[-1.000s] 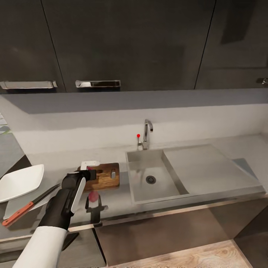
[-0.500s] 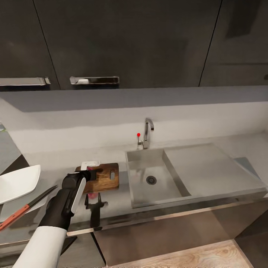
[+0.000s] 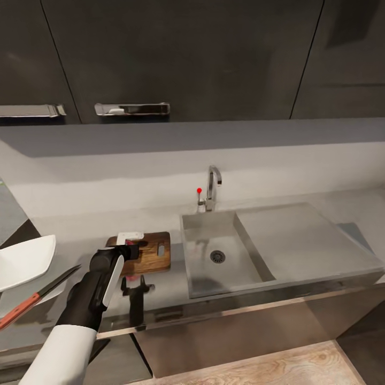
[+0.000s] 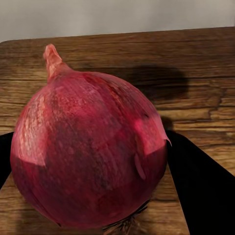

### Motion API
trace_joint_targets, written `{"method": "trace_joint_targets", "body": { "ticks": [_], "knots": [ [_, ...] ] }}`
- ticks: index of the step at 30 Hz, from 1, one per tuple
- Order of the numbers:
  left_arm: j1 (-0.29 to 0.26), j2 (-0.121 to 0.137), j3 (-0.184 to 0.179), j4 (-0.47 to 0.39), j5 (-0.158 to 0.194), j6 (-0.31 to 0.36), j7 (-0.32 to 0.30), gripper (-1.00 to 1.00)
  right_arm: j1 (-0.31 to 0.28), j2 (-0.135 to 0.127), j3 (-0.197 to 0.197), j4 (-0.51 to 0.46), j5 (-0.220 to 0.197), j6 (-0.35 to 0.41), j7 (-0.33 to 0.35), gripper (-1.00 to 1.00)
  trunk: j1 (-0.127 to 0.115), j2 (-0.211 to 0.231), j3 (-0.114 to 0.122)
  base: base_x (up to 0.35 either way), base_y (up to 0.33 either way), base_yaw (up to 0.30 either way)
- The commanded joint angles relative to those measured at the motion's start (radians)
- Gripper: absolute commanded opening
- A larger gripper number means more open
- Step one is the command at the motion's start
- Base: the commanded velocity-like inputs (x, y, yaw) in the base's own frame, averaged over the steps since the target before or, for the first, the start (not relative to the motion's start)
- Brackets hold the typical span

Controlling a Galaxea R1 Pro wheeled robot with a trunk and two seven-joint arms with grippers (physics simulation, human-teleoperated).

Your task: In the kitchen, take the Vidalia onion out of the sink, dice it on the chopping board with the paring knife, put the diced onion into the bowl on the countertop, then place both the paring knife and the chopping board into the sink.

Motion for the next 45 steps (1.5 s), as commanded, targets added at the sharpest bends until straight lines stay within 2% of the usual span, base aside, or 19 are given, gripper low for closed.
{"method": "trace_joint_targets", "body": {
  "ticks": [1,23,45],
  "knots": [
    [-0.001,0.0,0.0,-0.001,0.003,0.004,0.004,-1.0,0.0,0.0,-0.001,-0.001,0.004,-0.001,0.0,1.0,0.001,-0.001,-0.003,0.061,0.0,0.0],
    [-0.001,0.0,0.0,-0.001,0.002,0.004,0.004,-1.0,0.0,0.0,-0.001,-0.001,0.004,-0.001,0.0,1.0,0.001,-0.001,-0.038,0.039,0.017,0.0],
    [-0.001,0.001,0.0,-0.001,0.002,0.003,0.004,-1.0,0.0,0.0,0.0,-0.001,0.006,-0.002,0.001,1.0,0.001,-0.001,-0.039,0.003,0.002,0.0]
  ]
}}
